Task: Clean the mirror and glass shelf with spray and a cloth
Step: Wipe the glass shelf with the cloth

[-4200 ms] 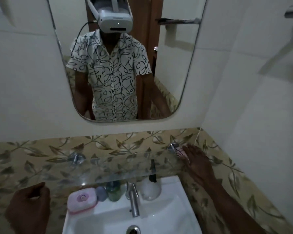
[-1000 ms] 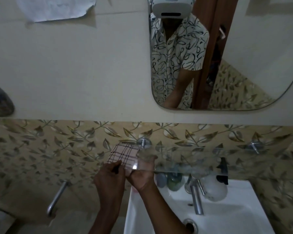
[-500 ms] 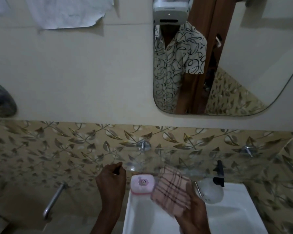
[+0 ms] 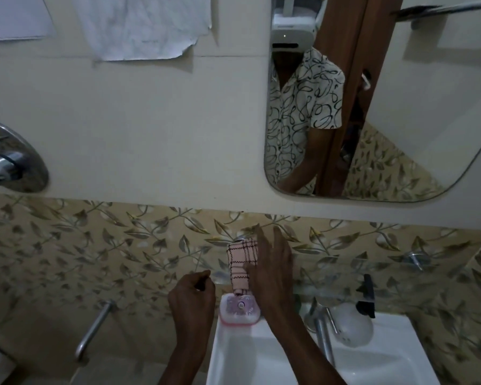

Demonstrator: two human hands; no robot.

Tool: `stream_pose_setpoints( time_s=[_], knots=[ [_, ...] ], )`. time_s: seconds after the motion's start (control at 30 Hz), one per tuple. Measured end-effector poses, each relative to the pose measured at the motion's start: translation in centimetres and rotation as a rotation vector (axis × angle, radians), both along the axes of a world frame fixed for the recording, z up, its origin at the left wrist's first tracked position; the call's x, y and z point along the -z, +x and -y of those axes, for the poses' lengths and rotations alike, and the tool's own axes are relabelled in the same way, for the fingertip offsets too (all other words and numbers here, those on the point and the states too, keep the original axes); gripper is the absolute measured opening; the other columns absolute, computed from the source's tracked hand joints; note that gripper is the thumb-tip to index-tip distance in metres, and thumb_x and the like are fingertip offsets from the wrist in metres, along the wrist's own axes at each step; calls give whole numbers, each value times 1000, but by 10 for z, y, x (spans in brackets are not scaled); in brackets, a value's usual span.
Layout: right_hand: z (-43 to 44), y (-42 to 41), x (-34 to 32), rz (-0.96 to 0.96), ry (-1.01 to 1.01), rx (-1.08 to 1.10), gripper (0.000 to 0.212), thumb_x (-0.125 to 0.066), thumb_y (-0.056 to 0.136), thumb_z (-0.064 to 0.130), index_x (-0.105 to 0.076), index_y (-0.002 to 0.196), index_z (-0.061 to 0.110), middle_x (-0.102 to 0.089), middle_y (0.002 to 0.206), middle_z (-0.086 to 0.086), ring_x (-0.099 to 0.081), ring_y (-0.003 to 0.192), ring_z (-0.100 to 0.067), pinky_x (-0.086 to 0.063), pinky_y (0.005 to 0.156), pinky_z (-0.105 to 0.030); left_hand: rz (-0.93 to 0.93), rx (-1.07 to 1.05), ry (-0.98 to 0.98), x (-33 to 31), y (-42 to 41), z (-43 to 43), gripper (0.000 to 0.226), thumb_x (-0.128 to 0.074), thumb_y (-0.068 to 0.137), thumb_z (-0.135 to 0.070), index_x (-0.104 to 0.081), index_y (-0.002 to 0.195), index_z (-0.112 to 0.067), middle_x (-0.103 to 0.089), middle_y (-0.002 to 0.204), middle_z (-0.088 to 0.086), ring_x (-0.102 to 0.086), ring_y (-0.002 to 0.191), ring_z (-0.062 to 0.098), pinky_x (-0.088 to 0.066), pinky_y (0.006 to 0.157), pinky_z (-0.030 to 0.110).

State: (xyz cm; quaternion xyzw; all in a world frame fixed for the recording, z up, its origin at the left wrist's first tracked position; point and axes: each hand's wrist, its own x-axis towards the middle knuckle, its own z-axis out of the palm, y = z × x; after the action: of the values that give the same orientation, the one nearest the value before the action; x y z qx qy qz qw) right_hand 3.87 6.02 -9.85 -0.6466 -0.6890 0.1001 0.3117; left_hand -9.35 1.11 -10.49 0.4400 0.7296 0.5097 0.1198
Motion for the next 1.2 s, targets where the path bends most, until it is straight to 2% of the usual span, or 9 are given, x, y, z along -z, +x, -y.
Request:
stream_pose_setpoints(
  time_s=[0.1,0.17,0.37,0.53,0.8,0.9,1.03,1.1,1.2],
  knots=[
    [4,-6,23,257,148,-146,46,-43,98,29,-57,135,6,-52,145,-18,-52,133,-34,-41,109,-46,-1,24,29,1,0,-1,17,-73,77,1,-80,92,-4,-78,82,13,-72,74,26,-45,76,23],
    [-1,-17,31,369,166,-267,52,-28,102,34,-63,129,7,-61,137,-14,-58,127,-30,-47,107,-44,-18,34,44,2,-3,-1,16,-74,77,0,-79,92,-5,-78,78,10,-72,70,24,-44,73,22],
    [-44,-42,9,430,53,-654,47,-31,104,34,-39,150,27,-36,159,-6,-26,150,-24,-14,124,-42,-86,95,53,6,-17,-1,22,-77,78,-3,-64,94,-10,-69,66,-4,-69,62,23,-44,61,27],
    [-28,-20,11,421,66,-579,48,-25,105,40,-35,151,29,-31,161,-6,-20,151,-23,-13,123,-43,-111,118,-3,18,-17,-5,11,-74,79,1,-72,84,-8,-76,77,11,-72,72,30,-56,72,43],
    [13,172,15,426,-18,-206,56,-16,103,47,-38,150,25,-36,159,-1,-25,150,-21,-26,120,-43,-68,56,-3,24,-14,-7,7,-77,80,-14,-73,85,-10,-75,75,15,-70,69,28,-46,79,31],
    [31,257,4,535,-38,-141,62,-12,105,47,-48,144,16,-46,152,-8,-39,143,-29,-36,114,-46,19,52,-29,27,-13,-10,26,-65,74,-37,-73,88,-17,-71,66,-14,-61,67,-14,-33,73,-5],
    [55,335,-1,570,-95,-55,79,-7,96,66,-38,149,15,-33,158,-10,-29,147,-31,-30,119,-44,118,96,-83,35,-14,-15,8,-76,82,-15,-73,90,-17,-51,73,-57,-49,61,-31,-30,67,-10],
    [59,353,-2,604,-105,-17,80,-12,97,64,-48,143,8,-44,151,-16,-43,139,-37,-42,110,-45,116,104,-108,41,-17,-16,9,-77,82,-14,-72,88,-19,-60,69,-45,-47,61,-33,-27,69,-11],
    [51,362,-10,608,-142,108,99,4,92,70,-55,137,4,-53,142,-23,-54,128,-45,-48,100,-57,30,80,-98,46,-22,-18,10,-77,82,-16,-70,85,-23,-75,72,1,-46,62,-34,-27,68,-11]
  ],
)
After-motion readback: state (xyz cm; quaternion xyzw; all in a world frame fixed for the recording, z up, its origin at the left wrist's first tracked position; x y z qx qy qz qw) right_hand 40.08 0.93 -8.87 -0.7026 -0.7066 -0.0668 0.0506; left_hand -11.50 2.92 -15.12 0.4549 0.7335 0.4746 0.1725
